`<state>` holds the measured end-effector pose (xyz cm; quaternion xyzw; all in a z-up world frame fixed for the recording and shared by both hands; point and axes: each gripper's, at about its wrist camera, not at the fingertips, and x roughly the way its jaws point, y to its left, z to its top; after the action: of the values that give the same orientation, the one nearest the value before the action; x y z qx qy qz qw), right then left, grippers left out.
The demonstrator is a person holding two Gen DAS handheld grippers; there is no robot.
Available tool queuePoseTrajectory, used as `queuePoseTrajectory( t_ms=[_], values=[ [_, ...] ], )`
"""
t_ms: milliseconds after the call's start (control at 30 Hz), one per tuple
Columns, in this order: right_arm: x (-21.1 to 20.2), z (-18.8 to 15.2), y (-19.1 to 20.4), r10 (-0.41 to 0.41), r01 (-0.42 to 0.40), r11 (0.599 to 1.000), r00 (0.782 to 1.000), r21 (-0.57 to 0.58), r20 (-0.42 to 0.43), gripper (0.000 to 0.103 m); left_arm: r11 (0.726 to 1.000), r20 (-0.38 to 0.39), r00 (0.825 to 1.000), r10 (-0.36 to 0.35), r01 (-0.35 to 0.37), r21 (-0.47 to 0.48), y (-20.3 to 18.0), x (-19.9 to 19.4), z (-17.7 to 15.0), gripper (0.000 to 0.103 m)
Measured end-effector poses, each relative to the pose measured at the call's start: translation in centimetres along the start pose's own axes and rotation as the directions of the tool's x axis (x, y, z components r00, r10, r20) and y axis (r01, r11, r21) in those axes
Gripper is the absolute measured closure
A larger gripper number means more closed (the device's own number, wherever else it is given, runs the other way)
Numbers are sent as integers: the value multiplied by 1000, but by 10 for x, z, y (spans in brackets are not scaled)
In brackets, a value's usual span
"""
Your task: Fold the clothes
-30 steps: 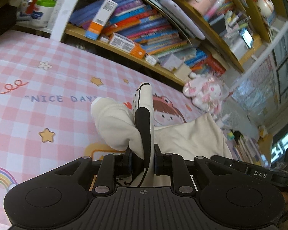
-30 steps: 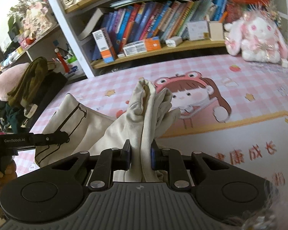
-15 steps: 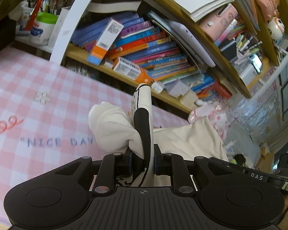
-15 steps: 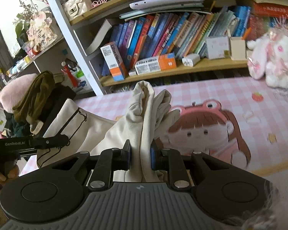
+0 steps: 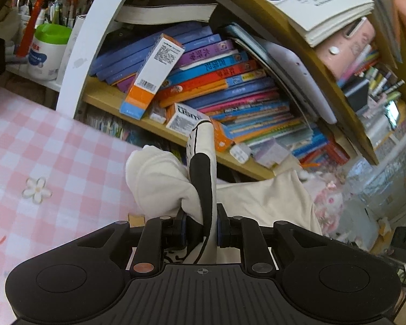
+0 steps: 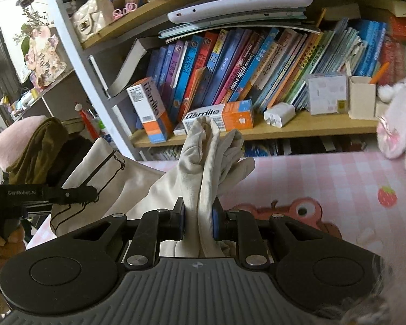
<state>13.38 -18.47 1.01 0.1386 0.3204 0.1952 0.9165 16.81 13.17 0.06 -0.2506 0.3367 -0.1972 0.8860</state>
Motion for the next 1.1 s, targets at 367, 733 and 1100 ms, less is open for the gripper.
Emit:
queuePoseTrajectory(
  t_ms=[367,733,1100],
  values=[
    [43,30,-36,11,-12,999,999,39,45,86,1000,20,1000,0,1,-12,10,52,31,86],
    [71,35,-63,12,-15,998,999,59,49,86,999,10,1000,-10,10,-41,27,82,35,86],
    [91,13,-102,-108,116,973,993,199,-53,68,991,-76,996,49,-58,-119,68,95,23,78]
  ],
)
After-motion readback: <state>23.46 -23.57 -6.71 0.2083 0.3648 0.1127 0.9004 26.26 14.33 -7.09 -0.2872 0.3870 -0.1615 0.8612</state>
